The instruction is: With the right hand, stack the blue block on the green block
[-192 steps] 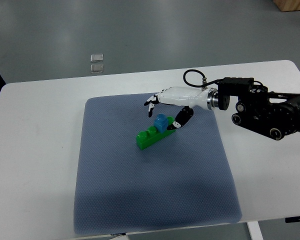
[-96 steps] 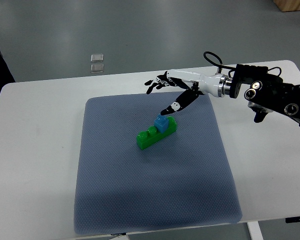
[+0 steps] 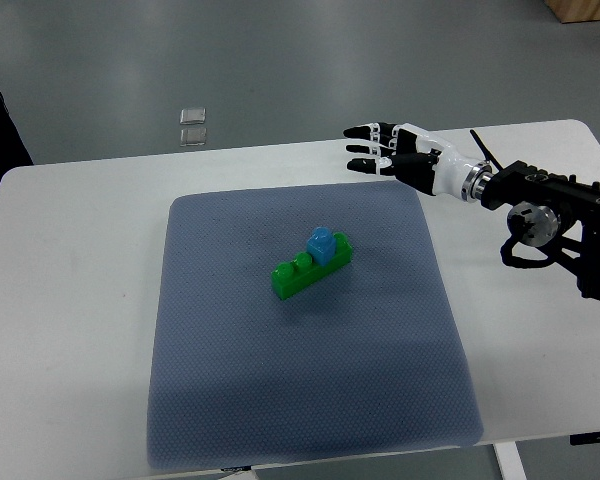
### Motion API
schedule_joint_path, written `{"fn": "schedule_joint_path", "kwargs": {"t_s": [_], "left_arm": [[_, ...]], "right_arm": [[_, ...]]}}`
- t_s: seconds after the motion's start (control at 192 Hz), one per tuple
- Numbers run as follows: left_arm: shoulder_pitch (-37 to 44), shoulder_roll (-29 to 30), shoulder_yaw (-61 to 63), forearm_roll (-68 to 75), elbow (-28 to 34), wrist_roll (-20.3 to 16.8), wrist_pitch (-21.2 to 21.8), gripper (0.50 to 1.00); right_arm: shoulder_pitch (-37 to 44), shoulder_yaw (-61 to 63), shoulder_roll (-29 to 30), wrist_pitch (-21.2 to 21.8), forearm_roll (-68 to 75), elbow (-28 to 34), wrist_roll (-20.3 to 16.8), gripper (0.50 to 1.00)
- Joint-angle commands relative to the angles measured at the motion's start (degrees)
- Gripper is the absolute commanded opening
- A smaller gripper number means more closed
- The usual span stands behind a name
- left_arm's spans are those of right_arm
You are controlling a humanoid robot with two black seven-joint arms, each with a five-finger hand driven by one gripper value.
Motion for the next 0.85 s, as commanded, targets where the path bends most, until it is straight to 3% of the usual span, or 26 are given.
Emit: {"fn": "schedule_joint_path", "kwargs": {"t_s": [0.0, 0.016, 0.114, 0.353, 0.847], "left_arm": [[0.0, 0.0, 0.0, 0.0, 0.0, -0.1, 0.0, 1.0], [0.0, 0.0, 0.0, 0.0, 0.0, 0.0, -0.1, 1.0], [0.0, 0.0, 0.0, 0.0, 0.0, 0.0, 0.0, 1.0], [0.0, 0.0, 0.0, 0.0, 0.0, 0.0, 0.0, 1.0], [0.0, 0.0, 0.1, 0.0, 0.0, 0.0, 0.0, 1.0]], "right_arm": [[-0.2, 0.4, 0.3, 0.0, 4.0, 0.0, -1.0, 0.926], [-0.8, 0.5, 0.5, 0.0, 9.7, -0.1, -3.0, 0.926], [-1.3, 0.6, 1.4, -0.2, 16.7, -0.3, -5.9, 0.926], [-4.1, 3.3, 3.2, -0.3, 26.1, -1.8, -6.2, 0.926], [-7.4, 6.5, 4.9, -0.4, 25.6, -2.2, -5.9, 0.926]]}}
